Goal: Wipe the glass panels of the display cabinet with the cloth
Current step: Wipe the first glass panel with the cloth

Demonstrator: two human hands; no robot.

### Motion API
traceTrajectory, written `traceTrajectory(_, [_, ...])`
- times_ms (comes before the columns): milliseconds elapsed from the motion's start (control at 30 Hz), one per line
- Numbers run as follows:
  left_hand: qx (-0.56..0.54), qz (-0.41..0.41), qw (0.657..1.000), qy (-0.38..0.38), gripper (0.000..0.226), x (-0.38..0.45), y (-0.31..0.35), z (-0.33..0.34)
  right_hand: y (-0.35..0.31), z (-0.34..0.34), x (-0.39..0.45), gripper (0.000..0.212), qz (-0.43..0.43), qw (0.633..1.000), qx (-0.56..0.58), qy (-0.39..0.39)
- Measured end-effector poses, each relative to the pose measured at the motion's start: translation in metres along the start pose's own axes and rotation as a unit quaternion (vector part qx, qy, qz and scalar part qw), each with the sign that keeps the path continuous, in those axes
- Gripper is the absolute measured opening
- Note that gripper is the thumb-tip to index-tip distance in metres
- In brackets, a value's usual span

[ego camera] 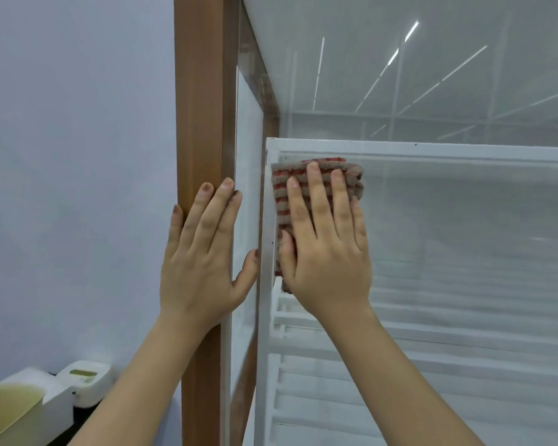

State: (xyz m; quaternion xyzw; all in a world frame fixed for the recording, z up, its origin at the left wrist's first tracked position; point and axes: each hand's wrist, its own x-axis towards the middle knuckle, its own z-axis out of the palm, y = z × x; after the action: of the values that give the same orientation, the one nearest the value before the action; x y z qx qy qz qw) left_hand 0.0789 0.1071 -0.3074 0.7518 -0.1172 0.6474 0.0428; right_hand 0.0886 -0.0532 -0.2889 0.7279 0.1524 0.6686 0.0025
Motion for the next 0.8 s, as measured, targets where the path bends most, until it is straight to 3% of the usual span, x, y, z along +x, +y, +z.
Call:
traceTrajectory(133, [-0.003, 0.003, 1.0, 0.007, 0.067, -0.001, 0.0, 0.0, -0.002, 0.0, -0.031, 0.051, 0.05, 0.999, -0.001, 0.002])
traceTrajectory(367, [-0.01, 0.004, 1.0, 0.011, 0.065, -0.002, -0.001, 0.0, -0.014, 0.003, -0.017, 0.052, -0.02, 1.0, 0.006, -0.011])
traceTrajectory(567, [-0.01, 0.0, 1.0, 0.006, 0.065, -0.002, 0.0, 0.0, 0.037, -0.009, -0.009, 0.053, 0.067, 0.997, -0.002, 0.026])
traceTrajectory(667, [-0.012, -0.001, 1.0, 0.005, 0.065, -0.001, 0.0, 0.0, 0.03, -0.01, -0.034, 0.053, 0.092, 0.995, -0.007, 0.026])
traceTrajectory(800, [-0.012, 0.002, 1.0, 0.005, 0.065, -0.001, -0.001, 0.0, -0.002, -0.001, -0.04, 0.054, -0.019, 1.0, -0.002, -0.014])
